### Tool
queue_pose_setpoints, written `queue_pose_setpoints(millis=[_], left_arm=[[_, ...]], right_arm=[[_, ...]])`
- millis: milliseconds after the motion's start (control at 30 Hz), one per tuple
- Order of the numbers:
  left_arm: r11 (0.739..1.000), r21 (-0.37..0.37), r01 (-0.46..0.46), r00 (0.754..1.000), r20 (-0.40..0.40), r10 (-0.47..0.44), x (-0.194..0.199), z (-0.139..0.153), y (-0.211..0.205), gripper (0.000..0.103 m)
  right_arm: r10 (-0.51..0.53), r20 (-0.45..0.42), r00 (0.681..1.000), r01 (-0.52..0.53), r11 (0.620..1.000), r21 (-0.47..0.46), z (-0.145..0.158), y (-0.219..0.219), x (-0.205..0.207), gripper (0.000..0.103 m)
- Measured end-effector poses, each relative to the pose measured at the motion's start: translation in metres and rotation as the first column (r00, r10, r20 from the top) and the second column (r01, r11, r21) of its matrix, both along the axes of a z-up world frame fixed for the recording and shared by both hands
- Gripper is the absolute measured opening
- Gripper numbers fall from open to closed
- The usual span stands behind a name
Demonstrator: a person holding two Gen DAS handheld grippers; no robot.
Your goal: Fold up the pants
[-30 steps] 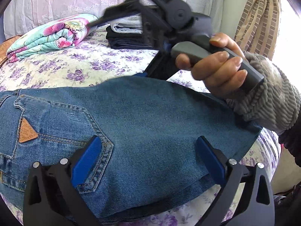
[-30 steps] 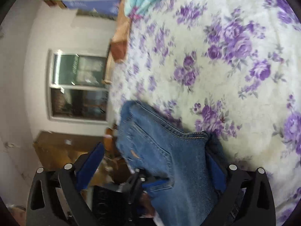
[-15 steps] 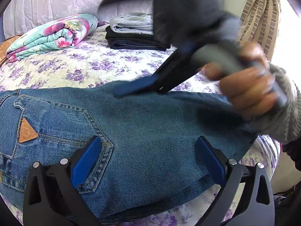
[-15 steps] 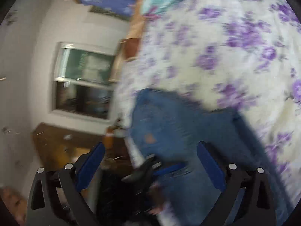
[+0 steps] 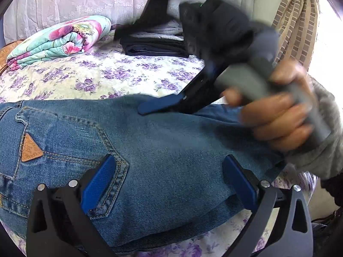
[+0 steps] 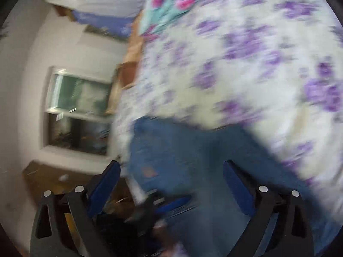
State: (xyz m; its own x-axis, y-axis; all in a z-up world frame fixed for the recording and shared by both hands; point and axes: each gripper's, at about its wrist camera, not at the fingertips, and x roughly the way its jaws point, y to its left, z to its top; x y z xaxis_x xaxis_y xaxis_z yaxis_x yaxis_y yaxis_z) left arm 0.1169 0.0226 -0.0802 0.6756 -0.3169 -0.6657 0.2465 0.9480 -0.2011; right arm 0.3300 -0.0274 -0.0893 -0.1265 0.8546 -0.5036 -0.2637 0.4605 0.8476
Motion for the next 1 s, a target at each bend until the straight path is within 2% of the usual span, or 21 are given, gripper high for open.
queue_pose_setpoints(millis=[67,167,200,267,333,367,433,567,600,633,733,800,867,933,1000], left_arm=[[1.000,0.004,-0.001,1.000,0.001,0.001,-0.001,0.000,0.000,0.098],[1.000,0.008,-0.002,1.000,0.005,0.002,-0.002,0.001,0.000,0.098],[1.000,0.008,-0.003,1.000,0.005,0.003,-0.002,0.001,0.000,0.098],[1.000,0.017,-0.005,1.000,0.004,0.005,-0.002,0.001,-0.002,0.098],[1.000,0.027,-0.008,1.000,0.002,0.008,-0.002,0.001,-0.004,0.098],[0.999,0.032,-0.009,1.000,0.000,0.009,-0.002,0.000,-0.004,0.098],[0.999,0.033,-0.010,1.000,0.002,0.010,-0.004,0.001,-0.005,0.098],[0.998,0.051,-0.039,0.999,0.010,0.039,-0.010,0.007,-0.006,0.098],[0.998,0.049,-0.050,0.999,0.024,0.049,-0.013,0.010,-0.005,0.098],[0.998,0.035,-0.056,0.998,0.038,0.054,-0.017,0.013,-0.004,0.098],[0.996,-0.046,-0.081,0.994,0.067,0.084,-0.020,0.021,0.010,0.098],[0.992,-0.027,-0.122,0.992,0.030,0.123,-0.012,0.014,0.016,0.098],[0.992,0.032,-0.122,0.992,0.032,0.121,-0.012,0.009,0.012,0.098],[0.985,0.100,-0.143,0.988,0.064,0.137,-0.022,0.012,0.004,0.098],[0.985,0.101,-0.141,0.988,0.077,0.133,-0.031,0.013,0.005,0.098]], right_arm=[[-0.048,-0.003,0.999,0.048,0.998,0.040,0.008,-0.008,-0.002,0.093],[-0.094,0.130,0.987,0.086,0.994,0.061,0.040,-0.024,-0.018,0.094],[-0.103,0.127,0.987,0.094,0.993,0.070,0.041,-0.029,-0.020,0.097],[-0.103,0.024,0.994,0.100,0.992,0.081,0.019,-0.034,-0.017,0.099],[-0.145,-0.051,0.988,0.147,0.988,0.045,-0.009,-0.044,-0.009,0.093],[-0.162,-0.056,0.985,0.165,0.984,0.061,-0.008,-0.051,-0.009,0.087],[-0.216,-0.068,0.974,0.222,0.970,0.101,0.001,-0.065,-0.014,0.088],[-0.277,0.136,0.951,0.263,0.958,0.115,0.050,-0.102,-0.052,0.100],[-0.283,0.147,0.948,0.266,0.956,0.121,0.052,-0.112,-0.063,0.100],[-0.290,0.134,0.948,0.275,0.954,0.121,0.048,-0.119,-0.068,0.099],[-0.347,0.042,0.937,0.345,0.937,0.045,0.008,-0.146,-0.075,0.098],[-0.370,0.042,0.928,0.367,0.928,0.071,-0.003,-0.161,-0.079,0.082],[-0.424,0.095,0.901,0.415,0.904,0.101,0.011,-0.180,-0.097,0.085],[-0.477,0.200,0.856,0.458,0.879,0.137,0.032,-0.208,-0.126,0.088],[-0.547,0.224,0.806,0.527,0.837,0.150,0.039,-0.244,-0.155,0.089]])
